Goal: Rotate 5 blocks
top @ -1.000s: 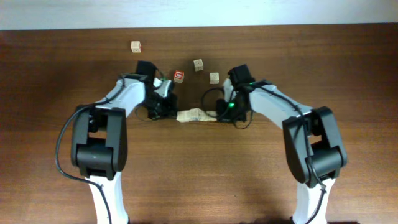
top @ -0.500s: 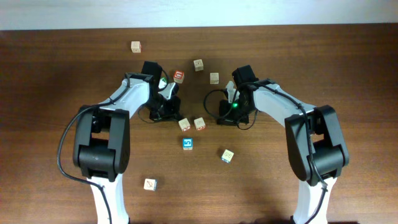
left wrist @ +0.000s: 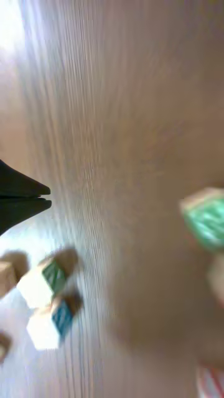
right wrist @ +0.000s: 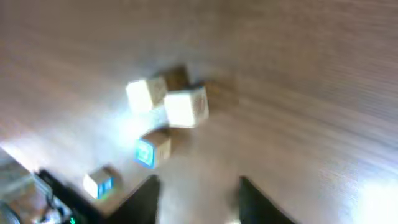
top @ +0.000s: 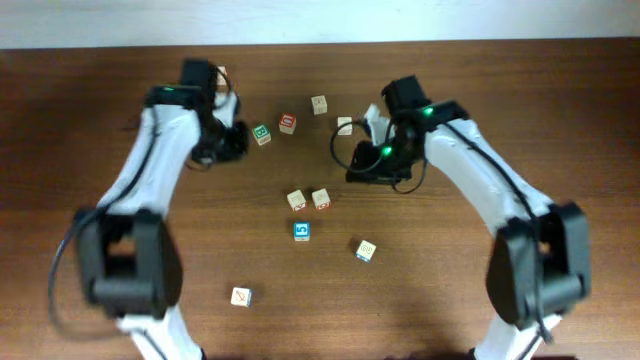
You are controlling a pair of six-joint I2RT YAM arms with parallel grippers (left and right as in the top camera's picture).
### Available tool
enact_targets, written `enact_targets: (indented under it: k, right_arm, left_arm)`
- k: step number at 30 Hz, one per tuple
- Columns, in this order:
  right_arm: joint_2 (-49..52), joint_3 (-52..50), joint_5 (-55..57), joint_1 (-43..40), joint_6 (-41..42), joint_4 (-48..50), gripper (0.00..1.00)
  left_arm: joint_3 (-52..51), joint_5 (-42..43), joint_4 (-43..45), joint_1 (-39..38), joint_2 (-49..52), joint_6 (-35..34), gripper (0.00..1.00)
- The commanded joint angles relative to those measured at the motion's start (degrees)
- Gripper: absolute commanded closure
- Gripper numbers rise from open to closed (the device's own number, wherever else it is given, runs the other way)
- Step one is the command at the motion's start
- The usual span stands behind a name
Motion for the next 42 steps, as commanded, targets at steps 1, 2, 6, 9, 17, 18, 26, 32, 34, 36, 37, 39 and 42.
enact_targets:
  k: [1, 2, 6, 9, 17, 18, 26, 32, 34, 36, 37, 39, 42]
  right_arm:
    - [-3.65, 1.01, 5.66, 0.33, 3.30, -7.54, 0.52]
    - [-3.63, 0.90, 7.67, 0.39, 4.98, -11.10, 0.48]
    - [-3.54, -2.54, 11.19, 2.14, 10.58, -14.16, 0.43]
    - [-3.52, -7.37, 13.03, 5.60, 16.11, -11.98, 0.42]
    - [-3.52, -16.04, 20.41, 13.05, 28.20, -4.42, 0.37]
    - [-3.45, -17.25, 20.37, 13.57, 29.14, -2.89, 0.36]
    - [-2.75, -19.91, 19.89, 14.25, 30.49, 0.57, 0.67]
    - [-2.75, -19.91, 19.93, 14.23, 30.47, 1.14, 0.76]
    - [-2.75, -19.89, 19.91, 13.97, 29.22, 2.36, 0.76]
    - [-2.75, -19.87, 20.06, 13.22, 27.08, 4.85, 0.76]
    - [-2.75, -19.78, 19.98, 12.46, 25.49, 6.49, 0.76]
    - [-2.75, -19.52, 19.96, 10.43, 22.69, 9.38, 0.76]
    - [-2.75, -19.34, 19.98, 7.10, 18.97, 12.83, 0.76]
  left_arm:
    - [2.16, -5.90, -1.53, 1.44, -12.33, -0.55, 1.00]
    - [2.16, -8.61, -2.62, 1.99, -15.08, -2.23, 0.99]
    - [2.16, -12.98, -4.87, 2.84, -19.32, -3.63, 0.73]
    - [1.66, -13.57, -5.97, 2.84, -19.26, -3.63, 0.59]
    - [1.44, -13.55, -6.05, 2.84, -18.99, -3.63, 0.01]
    - [1.44, -13.55, -5.95, 2.84, -18.99, -3.61, 0.01]
    - [1.44, -13.55, -6.16, 2.84, -18.99, -3.61, 0.01]
    - [1.44, -13.55, -6.16, 2.84, -18.99, -3.61, 0.01]
    - [1.44, -13.55, -6.16, 2.84, -18.99, -3.63, 0.01]
    - [1.44, -13.55, -6.16, 2.84, -18.99, -3.61, 0.01]
    - [1.44, -13.55, -6.16, 2.84, -18.99, -3.61, 0.01]
    - [1.44, -13.55, -6.16, 2.84, -18.99, -3.61, 0.01]
    - [1.44, -13.55, -6.16, 2.84, -18.99, -3.61, 0.01]
